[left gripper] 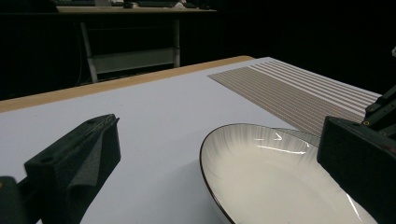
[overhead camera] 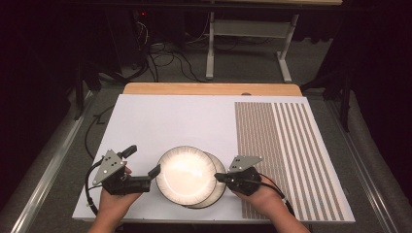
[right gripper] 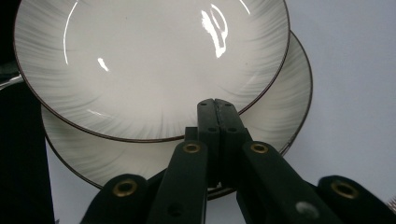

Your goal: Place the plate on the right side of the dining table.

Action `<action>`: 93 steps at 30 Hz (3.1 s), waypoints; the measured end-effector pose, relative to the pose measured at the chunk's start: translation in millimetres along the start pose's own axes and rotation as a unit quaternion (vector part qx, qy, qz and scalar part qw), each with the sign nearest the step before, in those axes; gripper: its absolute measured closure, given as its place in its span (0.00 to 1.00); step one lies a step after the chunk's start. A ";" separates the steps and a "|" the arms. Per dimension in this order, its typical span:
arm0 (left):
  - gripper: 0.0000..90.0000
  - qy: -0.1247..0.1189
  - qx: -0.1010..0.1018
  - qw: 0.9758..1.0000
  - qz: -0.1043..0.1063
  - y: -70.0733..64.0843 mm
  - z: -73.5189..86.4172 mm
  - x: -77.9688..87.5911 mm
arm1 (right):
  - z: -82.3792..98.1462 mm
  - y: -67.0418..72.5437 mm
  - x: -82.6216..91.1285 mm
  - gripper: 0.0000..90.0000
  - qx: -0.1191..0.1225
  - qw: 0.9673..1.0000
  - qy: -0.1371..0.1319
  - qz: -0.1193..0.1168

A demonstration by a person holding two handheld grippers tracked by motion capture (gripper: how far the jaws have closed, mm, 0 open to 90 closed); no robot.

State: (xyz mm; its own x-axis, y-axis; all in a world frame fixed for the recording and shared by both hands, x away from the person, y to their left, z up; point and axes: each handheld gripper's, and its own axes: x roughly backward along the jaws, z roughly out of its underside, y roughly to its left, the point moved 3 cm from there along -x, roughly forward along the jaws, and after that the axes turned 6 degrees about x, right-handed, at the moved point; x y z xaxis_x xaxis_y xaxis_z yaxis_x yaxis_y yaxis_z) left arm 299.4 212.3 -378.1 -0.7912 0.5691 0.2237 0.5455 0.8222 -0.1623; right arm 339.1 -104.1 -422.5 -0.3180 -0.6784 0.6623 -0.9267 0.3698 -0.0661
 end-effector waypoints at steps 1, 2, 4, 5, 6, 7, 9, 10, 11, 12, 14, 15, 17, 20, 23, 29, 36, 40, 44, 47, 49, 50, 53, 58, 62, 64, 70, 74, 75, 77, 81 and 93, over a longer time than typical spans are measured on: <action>0.00 0.000 0.001 1.000 0.000 0.3 0.2 0.0 | -0.5 0.7 -1.6 1.00 0.004 1.000 0.000 -0.002; 0.00 -0.001 0.003 1.000 0.000 0.6 0.4 0.1 | -1.3 3.0 -4.7 1.00 0.005 1.000 0.004 -0.004; 0.00 0.000 0.003 1.000 0.000 0.7 0.5 0.3 | -1.8 3.9 -5.9 1.00 0.006 1.000 0.005 -0.005; 0.00 0.002 0.002 1.000 0.000 0.6 0.8 0.4 | -2.5 4.4 -7.1 1.00 0.006 1.000 0.003 -0.006; 0.00 0.004 0.001 1.000 0.000 0.7 1.2 0.6 | -2.8 4.6 -8.1 1.00 0.007 1.000 0.002 -0.006; 0.00 0.006 0.001 1.000 0.000 0.7 1.5 0.5 | -3.1 4.9 -8.6 1.00 0.008 1.000 0.002 -0.007; 0.00 0.009 0.003 1.000 0.000 1.0 2.0 0.1 | -3.5 5.8 -9.5 1.00 0.006 1.000 0.004 -0.006; 0.00 0.011 0.004 1.000 -0.001 1.0 2.5 -0.5 | -3.8 6.1 -10.2 1.00 0.008 1.000 0.003 -0.008; 0.00 0.013 0.005 1.000 0.000 1.0 2.8 -0.8 | -3.9 6.9 -10.4 1.00 0.009 1.000 0.006 -0.008; 0.00 0.016 0.006 1.000 0.001 0.8 3.6 -1.3 | -4.1 7.3 -11.1 1.00 0.010 1.000 0.004 -0.008; 0.00 0.026 0.008 1.000 0.002 0.1 5.2 -2.9 | -4.7 8.8 -12.1 1.00 0.012 1.000 0.006 -0.009; 0.00 0.032 0.009 0.999 0.001 0.0 6.0 -3.7 | -4.7 8.6 -12.3 1.00 0.017 1.000 0.006 -0.010; 0.00 0.046 0.015 0.999 0.003 -0.6 7.5 -5.0 | -5.1 9.1 -12.9 1.00 0.017 1.000 0.008 -0.008; 0.00 0.075 0.029 0.997 0.008 -0.6 11.3 -8.2 | -5.5 10.3 -13.6 1.00 0.018 1.000 0.010 -0.008; 0.00 0.110 0.043 0.993 0.014 0.0 16.4 -13.0 | -5.8 11.0 -13.9 1.00 0.016 1.000 0.013 -0.008; 0.08 0.184 0.085 0.979 0.034 -2.2 28.2 -21.9 | -5.4 11.1 -14.5 1.00 0.018 1.000 0.011 -0.007; 0.21 0.213 0.128 0.968 0.044 -3.1 29.3 -23.3 | -5.6 11.4 -14.5 1.00 0.020 1.000 0.010 -0.007; 0.35 0.228 0.145 0.961 0.051 -3.1 32.2 -25.6 | -5.6 11.1 -14.2 1.00 0.023 1.000 0.013 -0.006; 0.41 0.242 0.168 0.954 0.060 -2.7 33.8 -28.3 | -5.9 11.0 -14.8 1.00 0.025 1.000 0.010 -0.005; 0.48 0.242 0.196 0.949 0.056 0.7 34.3 -28.9 | -5.8 11.0 -14.6 1.00 0.023 1.000 0.012 -0.005; 0.54 0.246 0.202 0.947 0.051 1.8 34.8 -29.0 | -5.8 11.0 -14.7 1.00 0.022 1.000 0.012 -0.004; 0.55 0.249 0.202 0.946 0.051 2.4 35.3 -29.4 | -5.7 11.0 -14.6 1.00 0.022 1.000 0.012 -0.004; 0.60 0.256 0.207 0.943 0.051 1.5 37.2 -31.7 | -5.8 10.9 -14.9 1.00 0.020 1.000 0.010 -0.005; 0.66 0.257 0.220 0.940 0.050 3.8 37.5 -32.3 | -5.8 10.9 -14.5 1.00 0.023 1.000 0.013 -0.004; 0.68 0.252 0.228 0.939 0.053 4.8 36.9 -32.0 | -5.6 10.9 -14.3 1.00 0.021 1.000 0.015 -0.003; 0.71 0.251 0.227 0.940 0.053 4.8 36.1 -31.5 | -5.7 10.9 -14.4 1.00 0.019 1.000 0.011 -0.003; 0.73 0.245 0.238 0.938 0.056 6.8 37.0 -31.4 | -6.4 10.6 -12.7 1.00 0.020 1.000 0.006 -0.001; 0.75 0.238 0.249 0.936 0.064 8.9 37.4 -29.9 | -7.7 9.9 -7.8 1.00 0.015 1.000 -0.004 0.001; 0.75 0.235 0.251 0.937 0.065 9.1 37.0 -29.3 | -7.9 9.5 -6.1 1.00 0.012 1.000 -0.005 0.002; 0.77 0.228 0.251 0.938 0.066 8.9 36.0 -28.2 | -8.3 8.3 -3.1 1.00 0.010 1.000 -0.011 0.004; 0.78 0.218 0.247 0.942 0.067 7.7 34.0 -26.7 | -8.9 5.5 3.6 1.00 0.007 1.000 -0.024 0.011; 0.83 0.186 0.235 0.951 0.077 5.5 28.4 -21.8 | -4.6 -6.1 32.9 0.99 -0.015 0.997 -0.057 0.047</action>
State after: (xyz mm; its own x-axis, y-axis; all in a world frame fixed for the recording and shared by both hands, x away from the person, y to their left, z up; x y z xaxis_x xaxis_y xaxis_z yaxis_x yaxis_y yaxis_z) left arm 311.8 204.2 -411.2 -0.5112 0.7176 0.4731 0.3937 0.6848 -0.6132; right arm 335.2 -125.8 -396.8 -0.4253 -0.7069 0.5651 -0.8858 0.4532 -0.0997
